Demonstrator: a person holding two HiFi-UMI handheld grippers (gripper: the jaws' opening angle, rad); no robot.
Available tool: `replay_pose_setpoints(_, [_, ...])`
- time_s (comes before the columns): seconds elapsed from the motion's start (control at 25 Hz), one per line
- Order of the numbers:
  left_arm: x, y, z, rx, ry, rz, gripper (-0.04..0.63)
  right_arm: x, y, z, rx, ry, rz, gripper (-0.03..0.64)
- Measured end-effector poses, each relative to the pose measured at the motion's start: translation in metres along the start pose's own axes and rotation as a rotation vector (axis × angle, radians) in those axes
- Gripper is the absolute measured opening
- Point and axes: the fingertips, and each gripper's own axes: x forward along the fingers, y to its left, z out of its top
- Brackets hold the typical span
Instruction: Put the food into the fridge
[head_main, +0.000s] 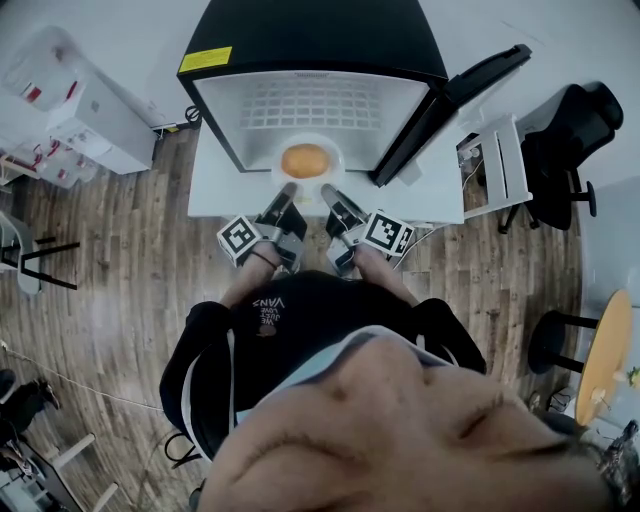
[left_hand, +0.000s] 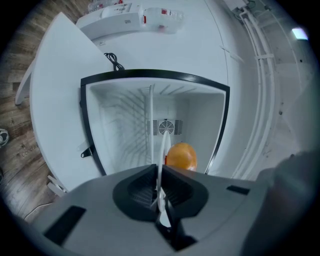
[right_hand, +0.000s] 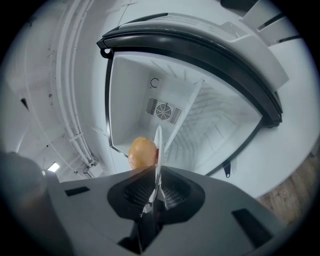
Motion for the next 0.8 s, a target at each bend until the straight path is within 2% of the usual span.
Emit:
replay_pose_setpoints(0.2, [0.009, 0.003, 0.011, -0.007, 0.013, 0.002, 0.034, 0.014, 0.000, 0.008, -0.015, -0.016, 0.020, 0.028])
replay_pose_setpoints(0.52, [0.021, 0.009, 0.024, -0.011, 0.031, 0.006, 0.034, 0.027, -0.009, 0.014, 0.000, -0.029, -0.016, 0.028])
replay_pose_setpoints(0.8, [0.031, 0.013, 0.035, -0.012, 0.043, 0.014, 0.034, 0.040, -0.010, 0.022, -0.003, -0.040, -0.005, 0.028])
